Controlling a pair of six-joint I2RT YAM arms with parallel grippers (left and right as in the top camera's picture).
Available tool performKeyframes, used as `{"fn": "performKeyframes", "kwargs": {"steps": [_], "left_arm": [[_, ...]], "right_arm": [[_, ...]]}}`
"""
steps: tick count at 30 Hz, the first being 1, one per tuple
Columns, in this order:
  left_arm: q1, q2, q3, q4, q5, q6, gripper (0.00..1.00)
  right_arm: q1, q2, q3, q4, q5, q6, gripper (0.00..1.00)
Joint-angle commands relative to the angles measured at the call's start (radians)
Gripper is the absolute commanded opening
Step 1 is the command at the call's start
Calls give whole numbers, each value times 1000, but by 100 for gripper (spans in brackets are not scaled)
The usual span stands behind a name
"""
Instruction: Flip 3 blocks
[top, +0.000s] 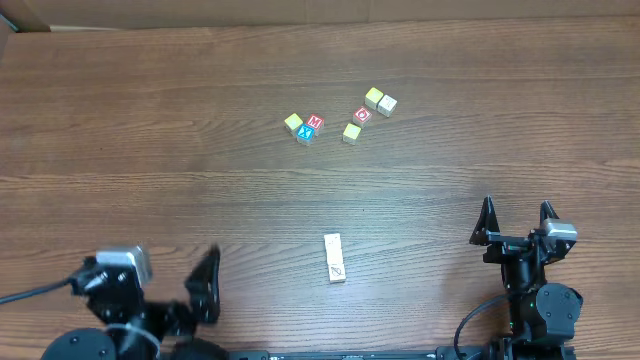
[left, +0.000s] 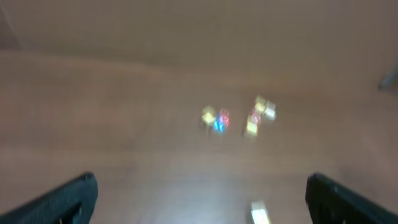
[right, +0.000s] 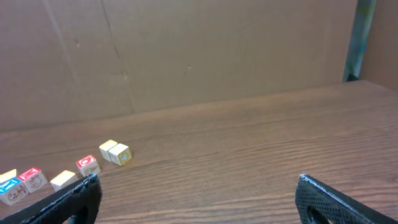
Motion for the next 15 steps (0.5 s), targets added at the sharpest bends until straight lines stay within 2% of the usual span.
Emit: {"fn": "performKeyframes", "kwargs": {"steps": [1,7,12,15], "left_arm": [[113,-69,-172,154,114,92,100],[269,-243,-562,546,315,92,100],[290,-369,-796,772,335,92,100],[290,-392,-871,850,307,93,100]], "right_arm": [[5,-12,-11,7,-12,-9,100],[5,-12,-11,7,-12,-9,100],[5,-12,-11,7,-12,-9,100],[5,-12,-11,7,-12,-9,100]]}}
